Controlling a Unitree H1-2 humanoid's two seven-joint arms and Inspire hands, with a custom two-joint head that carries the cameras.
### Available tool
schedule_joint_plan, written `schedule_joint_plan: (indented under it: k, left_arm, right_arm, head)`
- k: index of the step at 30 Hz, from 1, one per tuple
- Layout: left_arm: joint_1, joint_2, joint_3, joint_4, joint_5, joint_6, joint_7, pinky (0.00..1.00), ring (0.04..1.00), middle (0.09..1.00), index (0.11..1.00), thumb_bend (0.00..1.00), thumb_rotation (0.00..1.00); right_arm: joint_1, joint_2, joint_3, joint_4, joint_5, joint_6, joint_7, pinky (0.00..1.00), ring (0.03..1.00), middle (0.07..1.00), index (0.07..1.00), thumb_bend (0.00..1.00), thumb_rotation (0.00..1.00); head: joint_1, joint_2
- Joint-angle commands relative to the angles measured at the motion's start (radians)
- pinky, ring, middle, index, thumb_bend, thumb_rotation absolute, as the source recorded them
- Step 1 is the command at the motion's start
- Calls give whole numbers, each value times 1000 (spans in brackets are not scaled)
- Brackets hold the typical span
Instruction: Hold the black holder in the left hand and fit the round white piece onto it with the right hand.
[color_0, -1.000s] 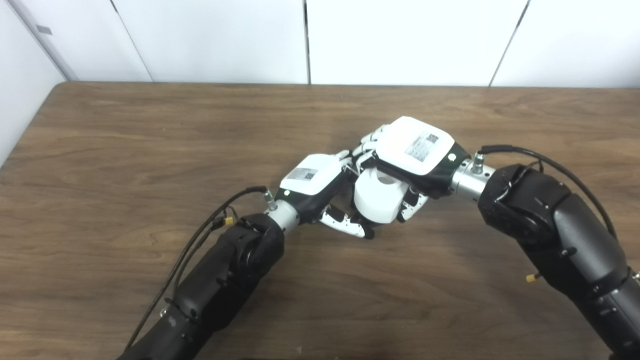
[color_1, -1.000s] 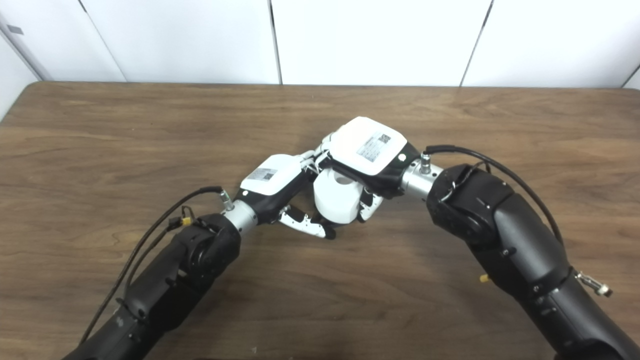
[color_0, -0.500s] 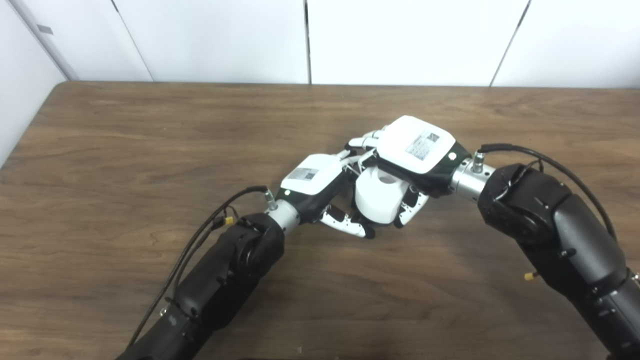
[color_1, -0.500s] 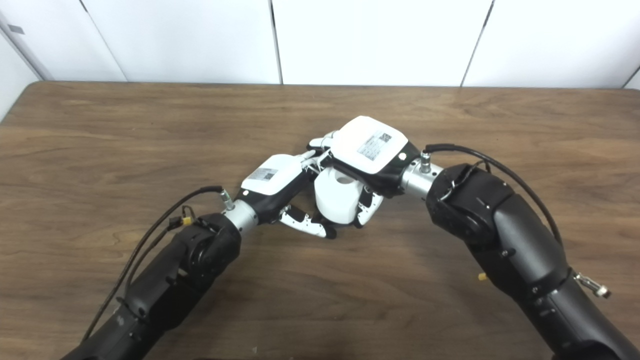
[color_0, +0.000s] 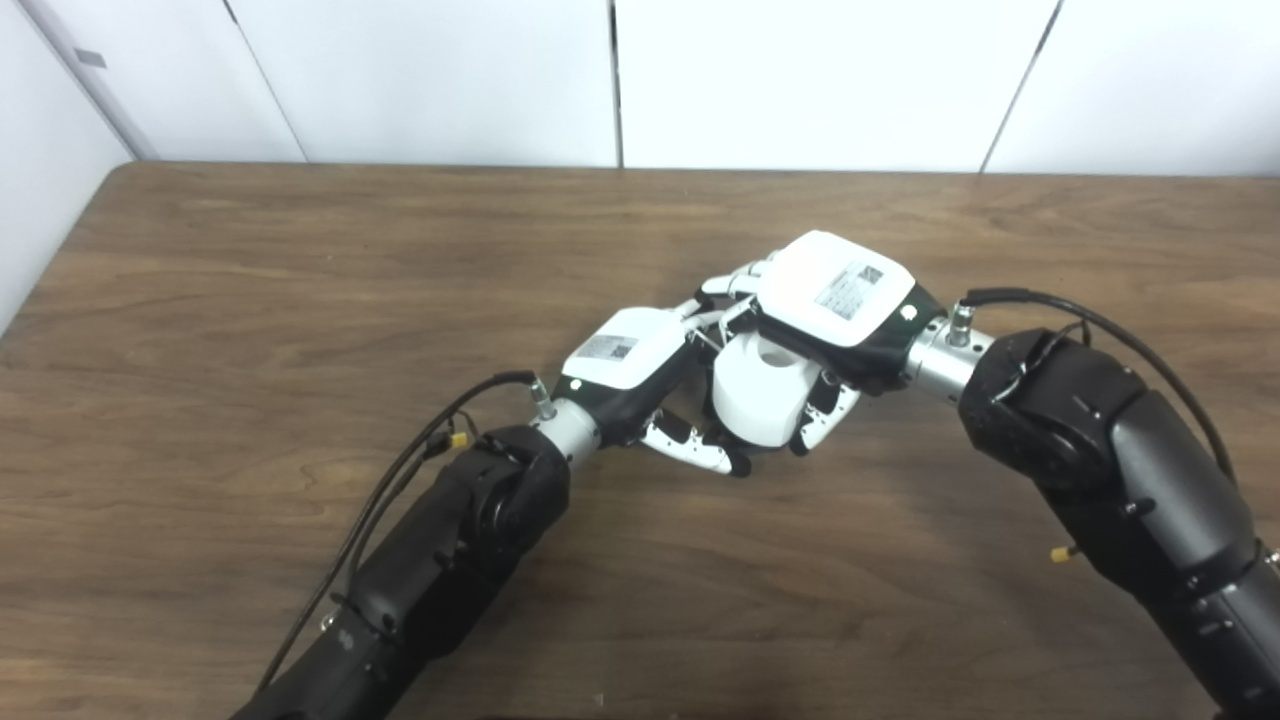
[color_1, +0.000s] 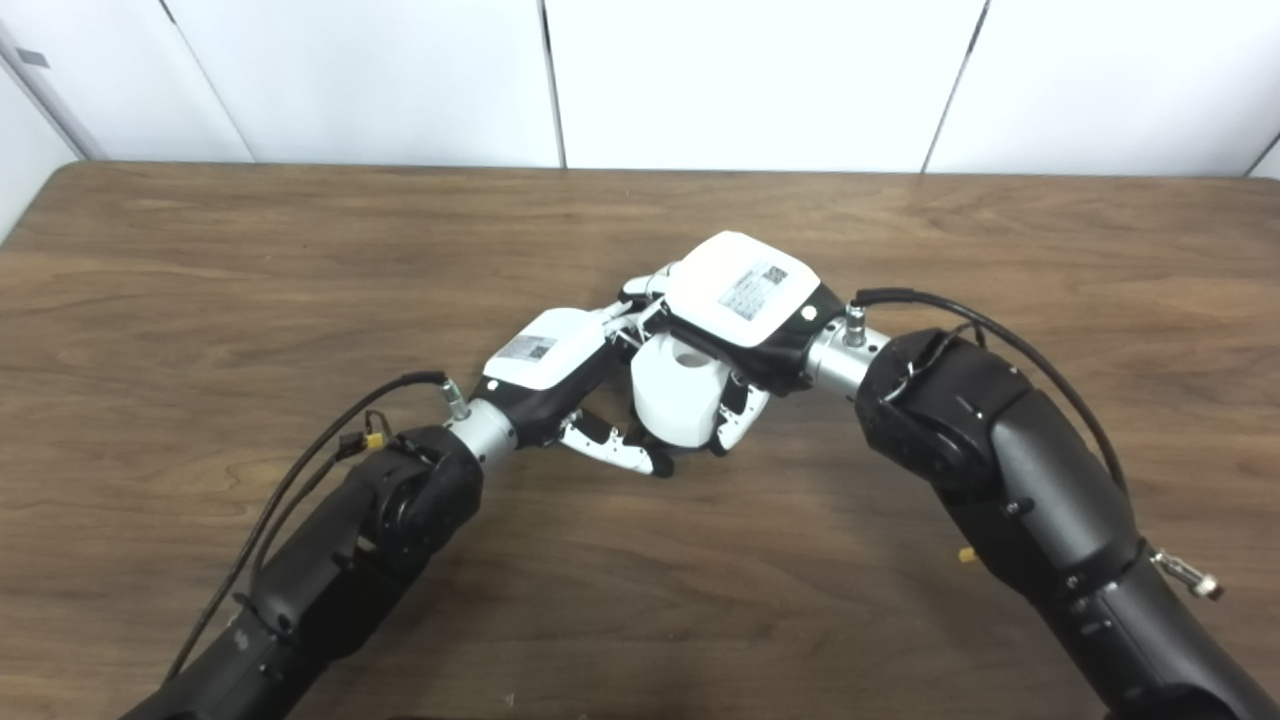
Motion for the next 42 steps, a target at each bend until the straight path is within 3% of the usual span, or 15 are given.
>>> schedule_joint_plan:
  k: [1,10,28,34,42]
  left_arm:
    - [21,10,-22,62,11,19,-43,903,979,923,482,525,67]
    - [19,8,-22,73,3,15,-38,916,979,922,481,525,66]
    - [18,13,-28,71,3,15,-39,908,977,924,482,525,67]
    - [16,15,-28,83,2,3,-27,898,965,920,482,525,66]
    - [14,20,-27,88,-7,-4,-21,903,969,928,482,525,67]
  right_arm:
    - [-49,-2,-24,-26,16,0,11,731,811,846,1000,995,229]
    - [-95,-6,-66,-68,91,21,105,747,820,860,1000,960,243]
    - [-112,-13,-86,-85,117,25,172,754,832,872,1000,952,233]
    - [-150,-48,-79,-150,130,140,403,793,872,903,1000,986,182]
    - [-165,-129,-109,-213,127,213,545,765,882,906,979,995,173]
  head:
    - [-1,-3]
    - [-1,-5]
    - [-4,-7]
    - [-10,-14]
    - [-14,-22]
